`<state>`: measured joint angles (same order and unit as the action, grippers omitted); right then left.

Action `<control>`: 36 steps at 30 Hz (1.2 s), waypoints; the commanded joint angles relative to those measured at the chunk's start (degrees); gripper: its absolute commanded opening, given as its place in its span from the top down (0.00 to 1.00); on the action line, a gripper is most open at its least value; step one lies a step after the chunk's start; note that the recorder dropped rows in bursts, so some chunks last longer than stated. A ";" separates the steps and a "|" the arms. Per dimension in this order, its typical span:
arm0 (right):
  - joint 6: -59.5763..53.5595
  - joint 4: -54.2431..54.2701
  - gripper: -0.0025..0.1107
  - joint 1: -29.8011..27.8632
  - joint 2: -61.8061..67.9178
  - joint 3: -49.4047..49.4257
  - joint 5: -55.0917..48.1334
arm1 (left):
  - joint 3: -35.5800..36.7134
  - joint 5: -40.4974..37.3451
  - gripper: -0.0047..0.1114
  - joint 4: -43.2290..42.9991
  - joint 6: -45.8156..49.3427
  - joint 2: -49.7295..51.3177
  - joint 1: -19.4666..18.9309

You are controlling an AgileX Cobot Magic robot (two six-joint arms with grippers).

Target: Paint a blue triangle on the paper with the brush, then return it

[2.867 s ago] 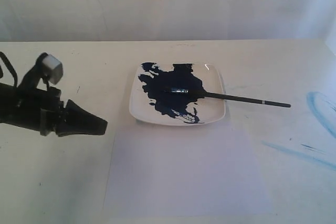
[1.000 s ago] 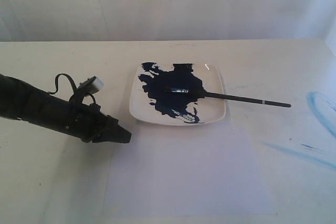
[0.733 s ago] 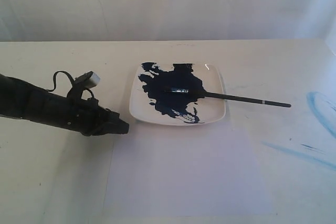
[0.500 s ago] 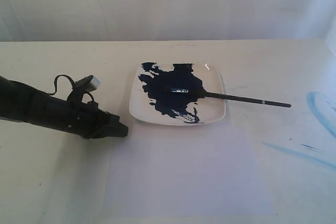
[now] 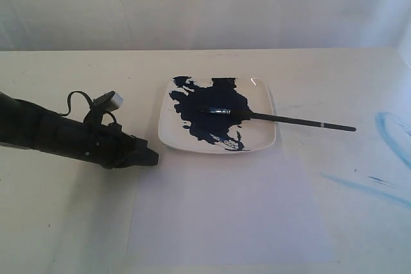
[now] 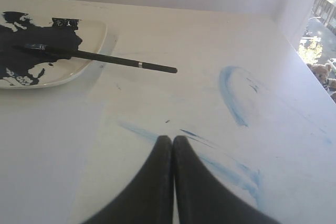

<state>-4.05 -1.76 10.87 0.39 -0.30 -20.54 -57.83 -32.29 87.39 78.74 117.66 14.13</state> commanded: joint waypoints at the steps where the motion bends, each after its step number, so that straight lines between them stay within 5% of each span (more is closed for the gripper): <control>1: -0.09 -0.27 0.98 0.09 -0.39 0.30 0.41 | 0.37 -0.03 0.96 -0.03 -0.40 0.96 0.34; 36: -2.72 -1.71 0.98 0.09 -0.39 0.30 4.24 | 0.37 -0.27 0.96 0.01 -0.40 0.96 0.34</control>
<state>-5.80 -2.73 10.87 0.39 -0.30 -19.75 -57.83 -32.42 87.39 78.74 117.66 14.13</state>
